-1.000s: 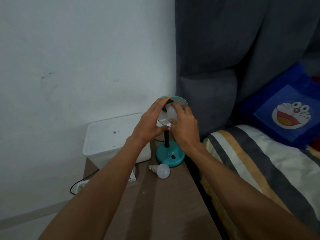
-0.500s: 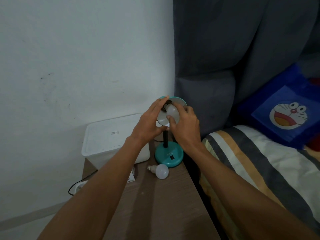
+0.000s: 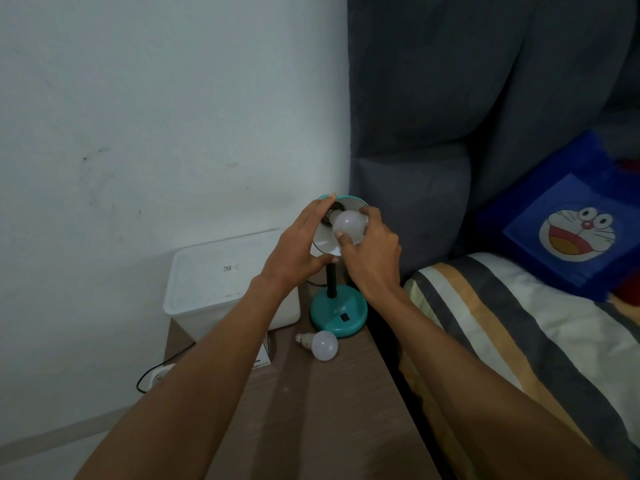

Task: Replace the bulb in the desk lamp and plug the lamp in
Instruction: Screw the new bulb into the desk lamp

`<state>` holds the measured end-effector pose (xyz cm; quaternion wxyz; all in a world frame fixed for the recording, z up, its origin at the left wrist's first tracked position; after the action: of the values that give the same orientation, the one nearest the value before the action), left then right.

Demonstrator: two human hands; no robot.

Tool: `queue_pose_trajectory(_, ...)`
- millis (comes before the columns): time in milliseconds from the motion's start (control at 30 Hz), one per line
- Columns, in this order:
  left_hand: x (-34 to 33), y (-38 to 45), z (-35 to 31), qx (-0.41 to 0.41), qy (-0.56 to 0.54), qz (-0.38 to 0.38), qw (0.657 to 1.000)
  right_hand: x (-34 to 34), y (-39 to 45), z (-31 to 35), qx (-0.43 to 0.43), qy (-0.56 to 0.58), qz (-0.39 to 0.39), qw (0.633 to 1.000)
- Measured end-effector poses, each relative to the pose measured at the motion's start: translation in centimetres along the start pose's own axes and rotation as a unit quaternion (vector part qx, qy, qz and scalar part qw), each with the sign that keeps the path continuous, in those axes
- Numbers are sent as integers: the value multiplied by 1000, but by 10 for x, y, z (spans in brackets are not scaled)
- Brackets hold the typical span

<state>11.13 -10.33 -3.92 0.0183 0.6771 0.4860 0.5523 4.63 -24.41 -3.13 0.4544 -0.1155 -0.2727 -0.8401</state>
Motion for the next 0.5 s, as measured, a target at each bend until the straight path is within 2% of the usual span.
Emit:
queue_pose_trajectory(167,-1,-1,-2,-5,6,3,1000,3,6,-3,-49,-26,-13,998)
queue_pose_trajectory(300,-1,0,-6,-13,9,5,1000,2,6,4,-23,-3,-30,999)
queue_pose_trajectory(500,-2,0,-6,-13,6,10,1000,-3,2,7,2,32,-4,999)
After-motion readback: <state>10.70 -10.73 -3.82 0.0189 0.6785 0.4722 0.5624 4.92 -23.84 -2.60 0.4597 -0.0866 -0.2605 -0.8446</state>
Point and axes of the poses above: each hand's wrist, its own y-axis towards the middle knuckle, its own x-axis out of the back of the hand, z = x × y, the point moved 5 cm from there along y, towards the middle knuckle, and after that the axes turned 3 degrees about y, right-handed, at the moved point
